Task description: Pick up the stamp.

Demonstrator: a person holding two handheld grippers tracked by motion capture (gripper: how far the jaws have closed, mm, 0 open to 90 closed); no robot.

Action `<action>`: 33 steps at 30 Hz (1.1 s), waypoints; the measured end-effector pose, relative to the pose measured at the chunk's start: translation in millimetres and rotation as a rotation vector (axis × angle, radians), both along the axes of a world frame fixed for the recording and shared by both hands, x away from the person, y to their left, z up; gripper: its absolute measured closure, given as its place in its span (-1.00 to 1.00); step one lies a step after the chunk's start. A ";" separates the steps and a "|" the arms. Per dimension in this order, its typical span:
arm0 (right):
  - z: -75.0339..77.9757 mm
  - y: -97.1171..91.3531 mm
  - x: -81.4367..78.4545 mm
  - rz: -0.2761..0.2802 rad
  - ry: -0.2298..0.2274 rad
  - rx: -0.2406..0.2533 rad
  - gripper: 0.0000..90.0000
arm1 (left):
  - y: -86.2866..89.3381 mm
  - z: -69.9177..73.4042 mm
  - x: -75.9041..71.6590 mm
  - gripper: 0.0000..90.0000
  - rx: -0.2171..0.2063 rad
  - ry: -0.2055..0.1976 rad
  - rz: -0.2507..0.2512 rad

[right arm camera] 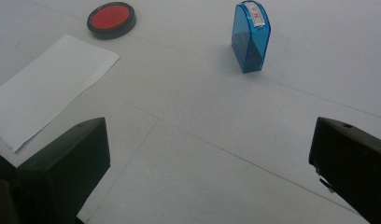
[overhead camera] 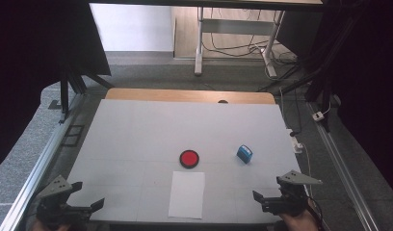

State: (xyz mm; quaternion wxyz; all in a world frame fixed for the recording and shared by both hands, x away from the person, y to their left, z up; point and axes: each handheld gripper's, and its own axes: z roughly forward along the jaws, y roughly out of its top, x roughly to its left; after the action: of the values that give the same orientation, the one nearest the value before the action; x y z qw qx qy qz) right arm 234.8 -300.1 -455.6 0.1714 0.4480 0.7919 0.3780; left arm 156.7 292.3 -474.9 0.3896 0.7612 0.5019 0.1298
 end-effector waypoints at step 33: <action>0.7 3.5 0.6 0.043 0.000 -0.019 -1.00 | -8.8 -0.3 4.2 -0.98 0.053 0.017 -0.016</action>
State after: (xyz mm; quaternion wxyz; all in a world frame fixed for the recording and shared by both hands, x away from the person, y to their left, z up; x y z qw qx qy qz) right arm 235.3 -296.6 -454.9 0.1676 0.4293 0.8047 0.3743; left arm 160.9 283.6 -475.2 0.3663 0.7763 0.4954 0.1334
